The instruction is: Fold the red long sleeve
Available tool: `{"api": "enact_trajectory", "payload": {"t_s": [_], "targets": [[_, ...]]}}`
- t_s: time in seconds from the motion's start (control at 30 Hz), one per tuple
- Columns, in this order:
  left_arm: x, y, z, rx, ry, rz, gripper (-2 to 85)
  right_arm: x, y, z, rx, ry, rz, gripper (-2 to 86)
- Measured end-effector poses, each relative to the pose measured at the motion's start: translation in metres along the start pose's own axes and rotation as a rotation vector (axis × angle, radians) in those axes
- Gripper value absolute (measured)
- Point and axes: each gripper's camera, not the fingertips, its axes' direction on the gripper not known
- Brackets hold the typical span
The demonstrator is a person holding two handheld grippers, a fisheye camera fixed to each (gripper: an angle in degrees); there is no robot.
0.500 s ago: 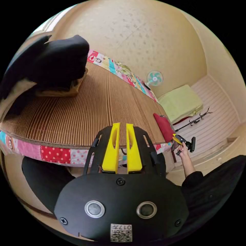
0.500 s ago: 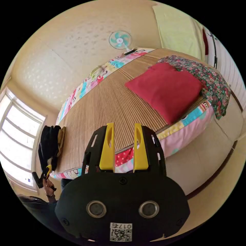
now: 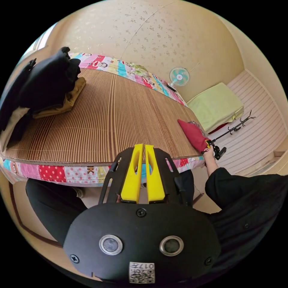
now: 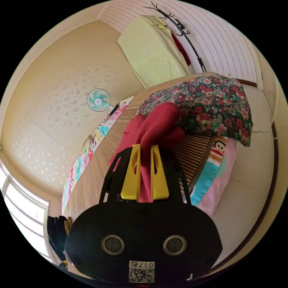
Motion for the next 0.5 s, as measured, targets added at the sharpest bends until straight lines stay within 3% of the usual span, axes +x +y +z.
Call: {"api": "enact_trajectory", "payload": {"t_s": [0.2, 0.33, 0.37, 0.5], "targets": [[-0.02, -0.009, 0.006, 0.003, 0.022, -0.031, 5.4, -0.202, 0.102, -0.081, -0.073, -0.384, -0.543, 5.4], [-0.023, -0.012, 0.011, 0.002, 0.093, -0.003, 7.2, -0.262, 0.252, -0.103, -0.457, -0.69, -0.823, 5.6], [-0.026, -0.012, 0.012, -0.011, 0.104, -0.005, 7.9, -0.262, 0.286, -0.109, -0.546, -0.747, -0.853, 4.7], [-0.042, -0.009, 0.01, -0.027, 0.119, -0.008, 8.8, -0.236, 0.313, -0.121, -0.57, -0.734, -0.727, 7.0]]}}
